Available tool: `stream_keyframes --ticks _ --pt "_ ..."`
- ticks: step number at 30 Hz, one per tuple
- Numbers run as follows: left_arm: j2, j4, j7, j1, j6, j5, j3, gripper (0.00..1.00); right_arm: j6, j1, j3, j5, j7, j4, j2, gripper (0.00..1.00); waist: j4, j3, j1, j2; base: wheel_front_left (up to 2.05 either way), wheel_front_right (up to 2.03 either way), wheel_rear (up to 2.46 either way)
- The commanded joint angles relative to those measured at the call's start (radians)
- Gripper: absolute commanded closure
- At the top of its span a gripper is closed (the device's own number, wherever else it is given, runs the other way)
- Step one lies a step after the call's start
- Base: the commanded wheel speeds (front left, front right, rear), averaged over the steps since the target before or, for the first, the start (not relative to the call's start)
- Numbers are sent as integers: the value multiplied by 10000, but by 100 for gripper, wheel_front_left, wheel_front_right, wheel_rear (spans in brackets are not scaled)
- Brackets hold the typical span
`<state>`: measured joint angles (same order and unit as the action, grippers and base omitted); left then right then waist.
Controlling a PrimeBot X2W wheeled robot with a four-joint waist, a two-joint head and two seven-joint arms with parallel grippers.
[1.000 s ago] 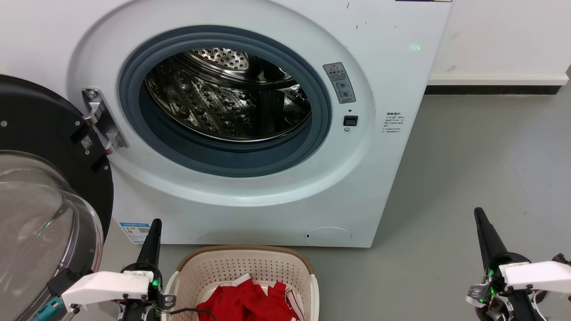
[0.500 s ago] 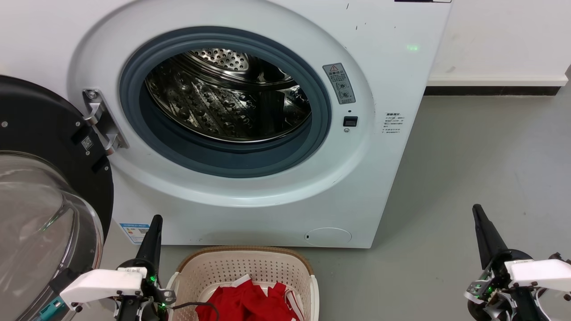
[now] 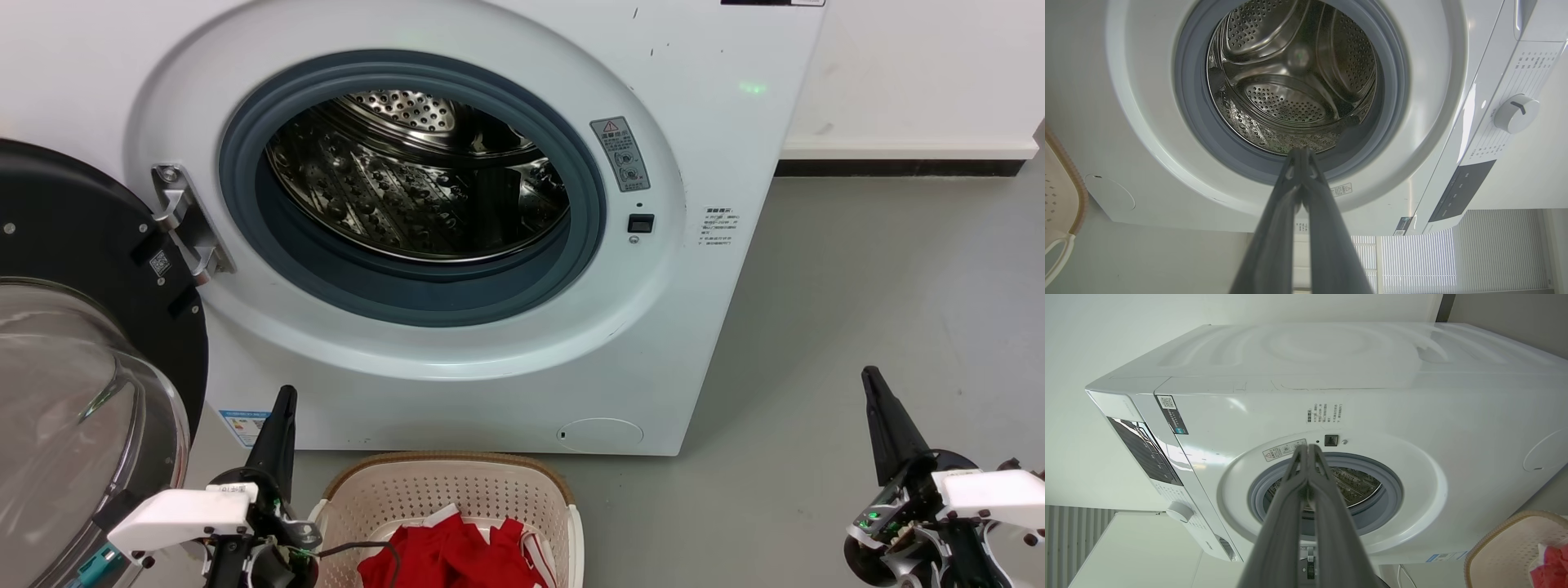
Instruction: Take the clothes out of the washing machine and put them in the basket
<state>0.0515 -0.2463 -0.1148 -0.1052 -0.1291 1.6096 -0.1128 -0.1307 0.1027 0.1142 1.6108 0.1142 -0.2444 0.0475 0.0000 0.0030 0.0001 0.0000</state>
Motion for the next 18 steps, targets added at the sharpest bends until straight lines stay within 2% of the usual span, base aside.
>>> stream_keyframes --ticks 1,18 --pt "-25 -9 -28 -77 -38 47 -41 100 0 119 -15 44 26 -24 51 100 0 0 -1 0 0 0 0" --pt "-23 -6 -26 -72 -38 41 -38 100 0 120 -15 44 26 -21 51 100 0 0 -1 0 0 0 0"
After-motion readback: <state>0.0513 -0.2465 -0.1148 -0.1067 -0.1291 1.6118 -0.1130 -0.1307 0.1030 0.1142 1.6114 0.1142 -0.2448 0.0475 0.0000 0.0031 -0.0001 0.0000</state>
